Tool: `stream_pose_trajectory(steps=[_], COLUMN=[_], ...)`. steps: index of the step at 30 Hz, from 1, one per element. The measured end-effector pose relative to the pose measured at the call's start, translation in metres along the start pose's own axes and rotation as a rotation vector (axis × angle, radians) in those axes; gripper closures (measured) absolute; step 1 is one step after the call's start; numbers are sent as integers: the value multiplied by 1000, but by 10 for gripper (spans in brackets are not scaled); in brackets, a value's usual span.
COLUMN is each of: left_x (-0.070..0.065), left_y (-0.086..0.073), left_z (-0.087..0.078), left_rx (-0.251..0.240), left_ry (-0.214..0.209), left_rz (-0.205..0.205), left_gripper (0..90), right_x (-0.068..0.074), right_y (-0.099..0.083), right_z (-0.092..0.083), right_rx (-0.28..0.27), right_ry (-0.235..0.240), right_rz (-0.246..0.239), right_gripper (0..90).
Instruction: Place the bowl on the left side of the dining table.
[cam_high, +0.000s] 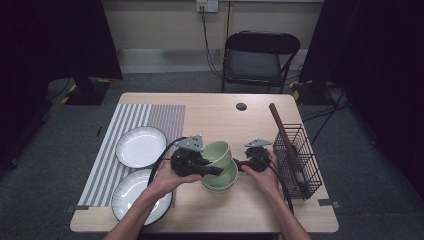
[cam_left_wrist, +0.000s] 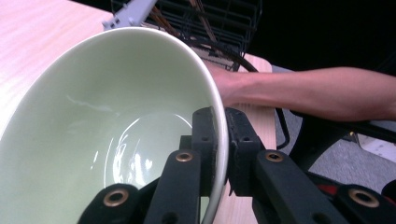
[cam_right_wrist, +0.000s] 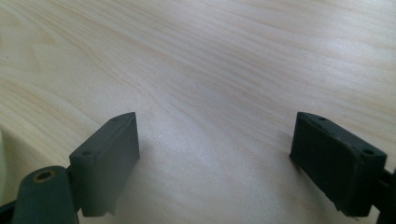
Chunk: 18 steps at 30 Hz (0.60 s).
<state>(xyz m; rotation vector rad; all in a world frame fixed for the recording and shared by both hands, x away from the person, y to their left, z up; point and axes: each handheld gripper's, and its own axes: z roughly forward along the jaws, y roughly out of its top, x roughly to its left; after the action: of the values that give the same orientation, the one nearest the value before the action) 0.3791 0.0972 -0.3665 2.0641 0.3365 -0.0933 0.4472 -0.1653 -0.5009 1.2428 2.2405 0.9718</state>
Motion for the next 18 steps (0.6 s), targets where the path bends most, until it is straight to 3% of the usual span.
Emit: stream_pose_trajectory(steps=[18], left_x=[13], left_y=[-5], left_z=[-42], left_rx=[-86], left_ry=[82], left_rz=[-38], left_gripper=[834], right_x=[0], right_y=[0], right_z=[0], right_rx=[0], right_ry=[-1], right_rz=[0], right_gripper=[147])
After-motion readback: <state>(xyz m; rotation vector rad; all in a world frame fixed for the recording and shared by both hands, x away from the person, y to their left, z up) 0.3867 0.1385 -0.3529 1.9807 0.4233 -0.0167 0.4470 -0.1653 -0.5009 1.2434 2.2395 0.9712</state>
